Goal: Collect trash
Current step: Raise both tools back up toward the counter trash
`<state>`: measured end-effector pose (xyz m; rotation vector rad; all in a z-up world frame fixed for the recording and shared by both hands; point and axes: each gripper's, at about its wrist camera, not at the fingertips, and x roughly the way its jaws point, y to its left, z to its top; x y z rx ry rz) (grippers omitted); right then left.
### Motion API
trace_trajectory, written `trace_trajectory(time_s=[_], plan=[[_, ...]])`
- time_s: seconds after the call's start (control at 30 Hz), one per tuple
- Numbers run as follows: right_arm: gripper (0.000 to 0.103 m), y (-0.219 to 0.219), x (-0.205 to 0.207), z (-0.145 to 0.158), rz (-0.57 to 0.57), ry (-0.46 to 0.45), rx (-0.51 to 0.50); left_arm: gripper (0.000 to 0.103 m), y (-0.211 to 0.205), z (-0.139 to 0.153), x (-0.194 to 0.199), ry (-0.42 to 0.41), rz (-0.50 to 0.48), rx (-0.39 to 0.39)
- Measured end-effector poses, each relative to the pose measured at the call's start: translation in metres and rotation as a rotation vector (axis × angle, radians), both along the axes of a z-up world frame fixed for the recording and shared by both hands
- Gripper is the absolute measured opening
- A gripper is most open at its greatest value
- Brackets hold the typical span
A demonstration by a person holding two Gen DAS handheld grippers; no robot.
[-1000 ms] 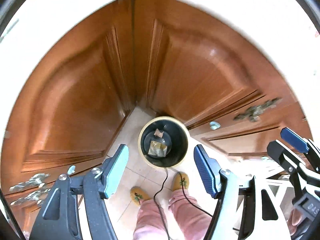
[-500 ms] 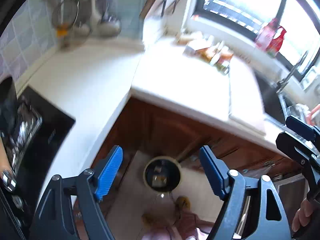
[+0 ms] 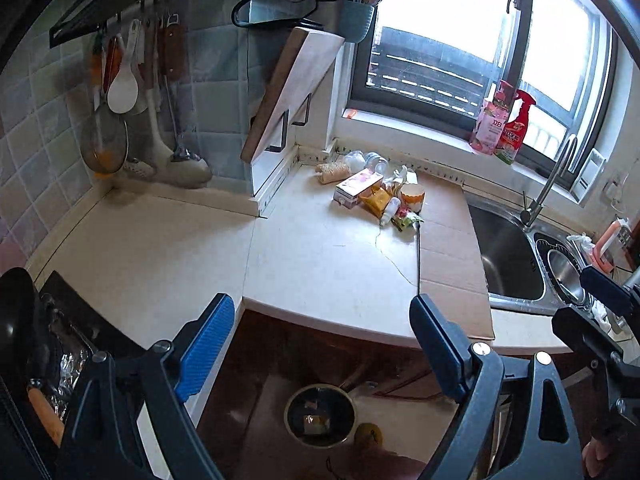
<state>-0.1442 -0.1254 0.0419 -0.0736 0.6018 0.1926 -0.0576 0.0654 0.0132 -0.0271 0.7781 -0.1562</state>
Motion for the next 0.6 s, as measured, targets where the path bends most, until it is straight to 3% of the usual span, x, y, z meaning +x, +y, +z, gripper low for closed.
trace_trajectory(time_s=[0.27,0.47,0.6], plan=[[0.069,-0.034,0.079,-0.004,0.006,0.037,0.015,0.088,-0.025,-0.006,0.071,0.016,0.04,0.037],[0.069,-0.084,0.163,-0.006,-0.008,0.056,0.02,0.088,-0.065,-0.017,0.147,0.057,0.053,0.081],[0.069,-0.118,0.231,-0.019,-0.029,0.119,0.013,0.088,-0.1,-0.032,0.206,0.086,0.054,0.129]])
